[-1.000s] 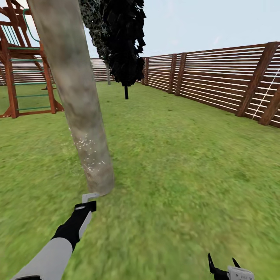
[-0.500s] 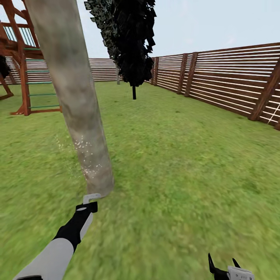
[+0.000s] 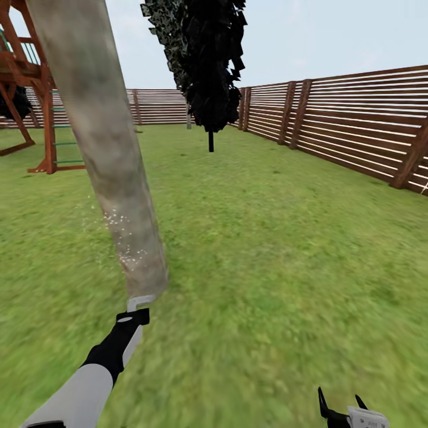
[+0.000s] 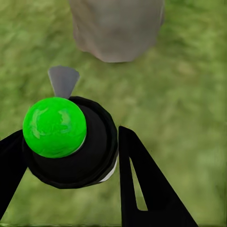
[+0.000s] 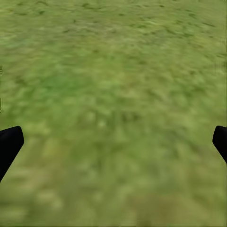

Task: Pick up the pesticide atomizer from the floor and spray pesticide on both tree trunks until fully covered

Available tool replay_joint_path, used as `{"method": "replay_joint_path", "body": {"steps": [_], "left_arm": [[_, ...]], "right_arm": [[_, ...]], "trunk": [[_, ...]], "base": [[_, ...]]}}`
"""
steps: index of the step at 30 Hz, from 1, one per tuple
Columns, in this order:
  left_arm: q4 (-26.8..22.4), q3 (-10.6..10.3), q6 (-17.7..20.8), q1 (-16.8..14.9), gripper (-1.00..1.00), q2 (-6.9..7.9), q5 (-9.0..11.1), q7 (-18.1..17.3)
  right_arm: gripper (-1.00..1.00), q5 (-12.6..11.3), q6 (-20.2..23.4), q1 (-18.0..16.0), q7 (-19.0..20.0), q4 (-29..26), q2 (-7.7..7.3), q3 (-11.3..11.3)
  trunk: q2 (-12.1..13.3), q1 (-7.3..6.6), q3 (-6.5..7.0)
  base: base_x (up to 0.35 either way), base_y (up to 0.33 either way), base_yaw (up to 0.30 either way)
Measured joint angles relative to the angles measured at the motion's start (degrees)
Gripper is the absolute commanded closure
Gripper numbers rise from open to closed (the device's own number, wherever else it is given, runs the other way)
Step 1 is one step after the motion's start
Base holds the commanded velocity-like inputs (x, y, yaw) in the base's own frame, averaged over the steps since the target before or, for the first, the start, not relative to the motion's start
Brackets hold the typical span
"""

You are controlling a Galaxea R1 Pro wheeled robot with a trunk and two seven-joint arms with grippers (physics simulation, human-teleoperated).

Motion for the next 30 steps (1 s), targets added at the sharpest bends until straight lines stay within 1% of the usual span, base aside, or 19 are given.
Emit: {"method": "replay_joint_path", "body": {"steps": [4,6,20,30], "left_arm": [[0.0,0.0,0.05,0.01,1.0,0.0,0.01,0.0],[0.0,0.0,0.06,0.02,1.0,0.0,0.0,0.0],[0.0,0.0,0.06,0.02,1.0,0.06,0.09,0.0],[0.0,0.17,0.06,0.01,1.0,0.17,0.09,0.0]], "right_arm": [[-1.0,0.0,0.0,0.0,0.0,-0.01,0.0,0.0],[-1.0,0.0,0.0,0.0,0.0,-0.02,0.0,0.0],[-1.0,0.0,0.0,0.0,0.0,0.0,0.0,0.0],[-1.0,0.0,0.0,0.0,0.0,-0.01,0.0,0.0]], "trunk": [[0.0,0.0,0.0],[0.0,0.0,0.0],[0.0,0.0,0.0],[0.0,0.0,0.0]], "base": [[0.0,-0.27,0.277],[0.015,-0.27,0.119],[0.133,-0.27,0.012],[0.14,-0.27,0.26]]}}
